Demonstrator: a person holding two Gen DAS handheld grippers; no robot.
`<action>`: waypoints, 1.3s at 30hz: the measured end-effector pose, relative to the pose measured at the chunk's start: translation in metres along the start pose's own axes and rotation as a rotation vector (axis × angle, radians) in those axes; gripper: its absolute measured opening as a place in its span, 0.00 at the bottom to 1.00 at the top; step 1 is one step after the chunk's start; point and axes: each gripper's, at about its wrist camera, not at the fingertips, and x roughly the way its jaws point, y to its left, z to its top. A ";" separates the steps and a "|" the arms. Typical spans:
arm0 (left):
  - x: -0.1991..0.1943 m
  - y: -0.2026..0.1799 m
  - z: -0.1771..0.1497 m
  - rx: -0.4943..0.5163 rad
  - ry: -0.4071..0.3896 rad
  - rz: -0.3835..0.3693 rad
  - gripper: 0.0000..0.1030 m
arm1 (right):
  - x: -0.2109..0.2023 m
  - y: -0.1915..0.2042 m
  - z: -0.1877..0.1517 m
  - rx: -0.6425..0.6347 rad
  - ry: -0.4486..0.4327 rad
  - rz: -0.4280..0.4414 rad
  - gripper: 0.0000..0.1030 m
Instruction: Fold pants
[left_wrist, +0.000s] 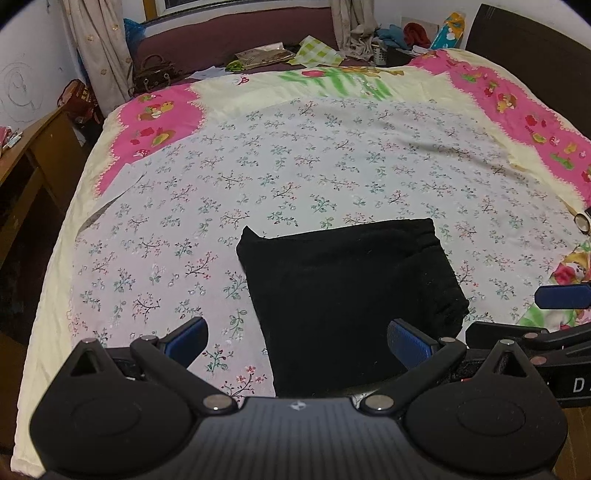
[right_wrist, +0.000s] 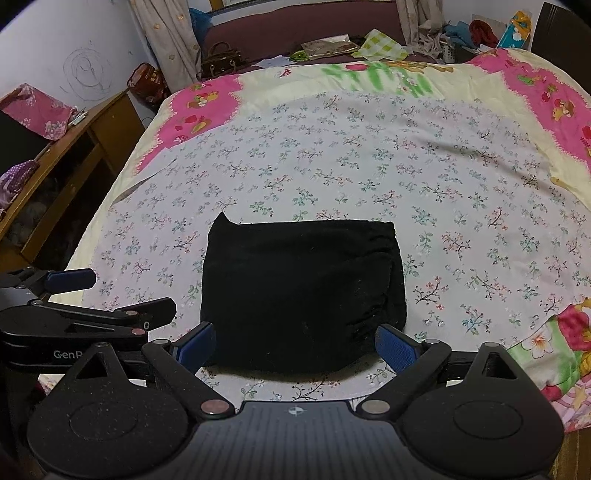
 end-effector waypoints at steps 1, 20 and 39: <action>0.001 0.000 0.000 0.001 0.000 0.001 1.00 | 0.001 -0.001 0.001 -0.001 0.002 0.001 0.78; 0.180 0.043 0.006 -0.021 0.184 -0.098 1.00 | 0.172 -0.137 0.044 0.103 0.170 0.081 0.78; 0.229 0.060 0.029 -0.272 0.280 -0.332 0.76 | 0.220 -0.159 0.072 0.349 0.340 0.386 0.22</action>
